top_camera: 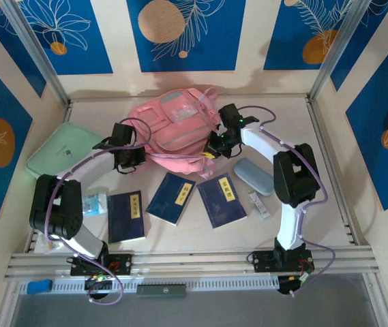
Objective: Pack the student bag
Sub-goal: Unzip the student bag at the top-center of the table.
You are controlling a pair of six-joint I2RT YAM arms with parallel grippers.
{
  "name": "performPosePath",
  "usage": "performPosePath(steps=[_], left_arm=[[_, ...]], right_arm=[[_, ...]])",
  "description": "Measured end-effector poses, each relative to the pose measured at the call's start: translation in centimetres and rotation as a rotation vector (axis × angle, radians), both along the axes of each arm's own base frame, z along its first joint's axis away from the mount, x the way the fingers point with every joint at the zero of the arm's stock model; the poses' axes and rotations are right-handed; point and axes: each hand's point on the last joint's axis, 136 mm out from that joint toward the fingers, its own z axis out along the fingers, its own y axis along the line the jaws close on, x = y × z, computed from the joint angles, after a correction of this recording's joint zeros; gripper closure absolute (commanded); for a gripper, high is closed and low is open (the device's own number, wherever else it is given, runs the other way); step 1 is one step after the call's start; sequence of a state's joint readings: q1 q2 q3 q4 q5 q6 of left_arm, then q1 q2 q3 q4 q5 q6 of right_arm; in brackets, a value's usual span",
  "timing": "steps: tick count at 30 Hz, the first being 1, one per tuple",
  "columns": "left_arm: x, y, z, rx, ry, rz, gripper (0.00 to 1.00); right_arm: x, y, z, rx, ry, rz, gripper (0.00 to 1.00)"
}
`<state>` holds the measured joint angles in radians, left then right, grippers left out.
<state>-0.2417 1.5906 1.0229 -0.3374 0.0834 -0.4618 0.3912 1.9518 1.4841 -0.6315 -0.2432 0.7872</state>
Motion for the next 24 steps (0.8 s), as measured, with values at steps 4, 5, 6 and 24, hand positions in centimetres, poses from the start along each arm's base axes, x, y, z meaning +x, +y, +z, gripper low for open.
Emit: performPosePath(steps=[4,5,6,24], left_arm=[[0.2,-0.1,-0.6,-0.001,0.015,-0.001,1.00],[0.2,0.0,-0.9,0.002,0.023,-0.001,1.00],[0.2,0.0,-1.2,0.007,0.030,0.001,1.00],[-1.3,-2.0,2.1,-0.110,-0.031,-0.097,0.57]], right_arm=[[0.4,0.1,-1.0,-0.008,-0.002,0.007,1.00],[0.5,0.1,-1.0,-0.009,-0.005,0.008,1.00],[0.6,-0.1,-1.0,-0.013,-0.008,0.006,1.00],[-0.1,-0.6,2.2,-0.035,-0.088,0.058,0.40]])
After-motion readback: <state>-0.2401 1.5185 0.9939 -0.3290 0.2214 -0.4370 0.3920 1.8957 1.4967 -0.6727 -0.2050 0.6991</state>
